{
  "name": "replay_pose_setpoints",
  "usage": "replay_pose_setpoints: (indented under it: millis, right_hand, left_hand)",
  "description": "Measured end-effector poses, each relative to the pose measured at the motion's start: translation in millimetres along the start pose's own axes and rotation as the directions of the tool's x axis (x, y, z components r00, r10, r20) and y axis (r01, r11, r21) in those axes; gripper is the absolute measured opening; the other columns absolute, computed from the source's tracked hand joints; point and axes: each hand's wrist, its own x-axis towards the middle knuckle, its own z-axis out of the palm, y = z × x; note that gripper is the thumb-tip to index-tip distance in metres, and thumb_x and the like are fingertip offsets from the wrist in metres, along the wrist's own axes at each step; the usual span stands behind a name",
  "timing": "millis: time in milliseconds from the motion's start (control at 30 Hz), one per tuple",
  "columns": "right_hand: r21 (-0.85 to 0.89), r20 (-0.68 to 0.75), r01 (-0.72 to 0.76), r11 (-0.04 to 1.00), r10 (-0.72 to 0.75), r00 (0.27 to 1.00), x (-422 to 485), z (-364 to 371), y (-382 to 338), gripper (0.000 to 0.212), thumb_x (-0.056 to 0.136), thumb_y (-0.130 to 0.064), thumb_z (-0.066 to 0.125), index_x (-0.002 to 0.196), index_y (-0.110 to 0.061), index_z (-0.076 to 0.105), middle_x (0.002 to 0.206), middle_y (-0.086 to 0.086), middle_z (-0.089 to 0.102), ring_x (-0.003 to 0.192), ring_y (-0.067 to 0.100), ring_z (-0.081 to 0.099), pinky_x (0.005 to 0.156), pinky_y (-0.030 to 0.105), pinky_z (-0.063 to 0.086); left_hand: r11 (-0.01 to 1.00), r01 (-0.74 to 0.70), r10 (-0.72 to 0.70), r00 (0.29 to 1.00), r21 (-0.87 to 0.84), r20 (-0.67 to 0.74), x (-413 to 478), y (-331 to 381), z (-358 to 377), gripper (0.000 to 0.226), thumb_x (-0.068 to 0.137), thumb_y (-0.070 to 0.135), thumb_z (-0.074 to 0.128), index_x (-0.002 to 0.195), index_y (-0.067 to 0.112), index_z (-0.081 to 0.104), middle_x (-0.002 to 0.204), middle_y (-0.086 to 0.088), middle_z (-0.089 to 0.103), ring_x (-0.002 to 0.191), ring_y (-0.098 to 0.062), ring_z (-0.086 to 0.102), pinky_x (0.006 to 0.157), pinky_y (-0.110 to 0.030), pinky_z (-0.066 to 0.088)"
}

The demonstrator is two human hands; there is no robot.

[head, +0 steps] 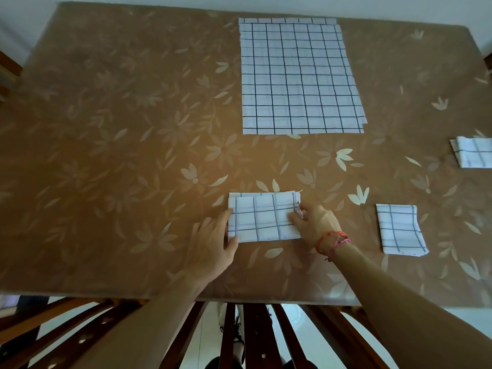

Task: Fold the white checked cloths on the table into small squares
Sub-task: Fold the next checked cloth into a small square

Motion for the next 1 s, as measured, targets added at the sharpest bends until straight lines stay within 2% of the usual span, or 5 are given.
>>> replay_pose_setpoints:
  millis: [133,200,367,700,1000]
  right_hand:
    - [-0.155,0.09,-0.001,0.988,0.016,0.996,-14.1,-17.9,-20.2,0.034,0.096,-0.007,0.046,0.063,-0.012,0.039,0.128,0.034,0.052,0.089,0.027,0.04,0.06,0.024,0.039]
    - [-0.203,0.119,-0.005,0.979,0.029,0.993,-14.7,-25.4,-27.6,0.04,0.095,0.004,0.042,0.06,-0.013,0.038,0.126,0.037,0.047,0.09,0.028,0.034,0.058,0.022,0.03]
    - [-0.134,-0.011,0.036,0.99,-0.038,0.999,10.8,0.7,4.3,0.022,0.092,-0.032,0.049,0.098,-0.012,0.057,0.098,0.011,0.066,0.084,0.032,0.059,0.073,0.035,0.049]
    - [0.053,-0.157,0.098,0.994,-0.089,0.984,9.7,-4.0,2.0,0.023,0.082,-0.029,0.061,0.084,-0.006,0.063,0.072,0.009,0.065,0.069,0.028,0.061,0.059,0.034,0.05]
    - [0.086,-0.174,0.024,0.996,-0.009,0.985,13.7,-1.1,8.7,0.021,0.086,-0.029,0.061,0.095,-0.01,0.064,0.079,0.004,0.063,0.076,0.026,0.06,0.064,0.03,0.046]
  left_hand:
    - [0.998,0.005,-0.005,1.0,-0.059,0.005,3.4,-0.3,-3.3,0.06,0.082,0.028,0.061,0.14,0.026,0.043,0.089,0.02,0.054,0.091,-0.007,0.05,0.092,-0.03,0.033]
    - [0.998,0.015,-0.014,1.0,-0.058,0.01,6.0,0.8,-4.8,0.057,0.085,0.022,0.063,0.139,0.027,0.043,0.084,0.019,0.054,0.089,-0.007,0.051,0.093,-0.032,0.035]
    - [0.999,0.013,-0.012,1.0,-0.037,0.023,14.5,3.8,-7.3,0.054,0.088,0.02,0.064,0.139,0.023,0.044,0.075,0.02,0.051,0.085,-0.007,0.052,0.093,-0.032,0.036]
    - [0.951,0.136,-0.161,0.984,-0.277,-0.07,8.3,9.8,-3.7,0.021,0.072,0.018,0.083,0.082,0.03,0.068,0.069,0.019,0.059,0.076,-0.004,0.054,0.076,-0.043,0.05]
    - [0.902,0.166,-0.204,0.977,-0.399,-0.056,9.5,14.2,-5.1,0.017,0.075,0.011,0.08,0.076,0.025,0.07,0.08,0.009,0.062,0.083,-0.002,0.057,0.069,-0.008,0.045]
